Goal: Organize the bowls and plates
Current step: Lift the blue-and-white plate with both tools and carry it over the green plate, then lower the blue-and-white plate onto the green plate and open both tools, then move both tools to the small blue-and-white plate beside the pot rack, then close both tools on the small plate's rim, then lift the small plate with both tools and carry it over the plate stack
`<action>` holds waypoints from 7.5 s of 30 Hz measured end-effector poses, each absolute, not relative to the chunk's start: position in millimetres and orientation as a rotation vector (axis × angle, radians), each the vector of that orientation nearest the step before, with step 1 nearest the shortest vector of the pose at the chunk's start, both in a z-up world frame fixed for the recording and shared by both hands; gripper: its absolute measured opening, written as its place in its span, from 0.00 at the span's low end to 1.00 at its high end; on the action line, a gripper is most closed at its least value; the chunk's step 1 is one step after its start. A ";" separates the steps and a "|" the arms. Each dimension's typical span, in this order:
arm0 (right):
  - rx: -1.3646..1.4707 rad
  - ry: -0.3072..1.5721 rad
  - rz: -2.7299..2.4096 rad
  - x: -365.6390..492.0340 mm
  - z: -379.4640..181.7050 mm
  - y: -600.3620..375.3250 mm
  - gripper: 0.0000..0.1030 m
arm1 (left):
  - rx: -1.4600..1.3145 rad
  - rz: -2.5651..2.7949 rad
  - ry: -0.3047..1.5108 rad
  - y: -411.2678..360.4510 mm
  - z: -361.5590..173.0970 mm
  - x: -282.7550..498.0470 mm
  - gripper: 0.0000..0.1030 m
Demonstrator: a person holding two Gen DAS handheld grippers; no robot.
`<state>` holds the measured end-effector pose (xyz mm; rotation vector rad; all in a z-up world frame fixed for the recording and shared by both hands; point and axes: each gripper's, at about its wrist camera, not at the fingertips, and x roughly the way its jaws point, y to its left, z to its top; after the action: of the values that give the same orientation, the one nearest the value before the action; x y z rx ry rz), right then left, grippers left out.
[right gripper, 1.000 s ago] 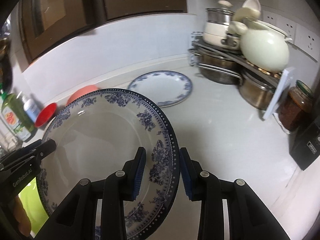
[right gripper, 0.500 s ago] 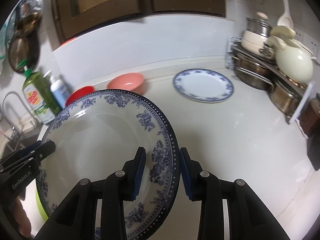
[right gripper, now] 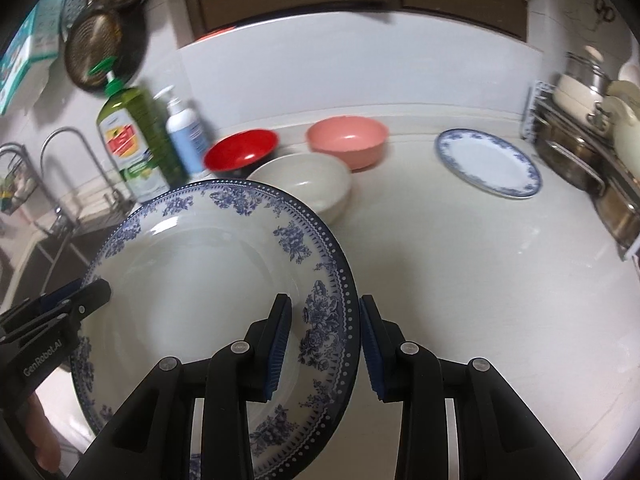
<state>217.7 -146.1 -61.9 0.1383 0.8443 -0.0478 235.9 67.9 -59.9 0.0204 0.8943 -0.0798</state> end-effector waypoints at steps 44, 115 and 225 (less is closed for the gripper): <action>0.067 1.013 0.027 245.6 -126.5 -85.5 0.47 | 0.054 0.005 1.023 106.7 -118.9 252.4 0.47; 0.204 0.657 -0.396 280.8 0.0 -425.1 0.71 | 0.242 -0.391 0.686 -267.9 22.1 373.6 0.97; 0.164 0.653 -0.279 306.2 -11.5 -356.1 0.35 | 0.064 -0.266 0.772 -165.0 -5.1 379.7 0.36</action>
<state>306.2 -356.1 -11.5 0.1638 0.6525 -0.2792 379.7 -165.0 -5.1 0.0638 0.7716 -0.2661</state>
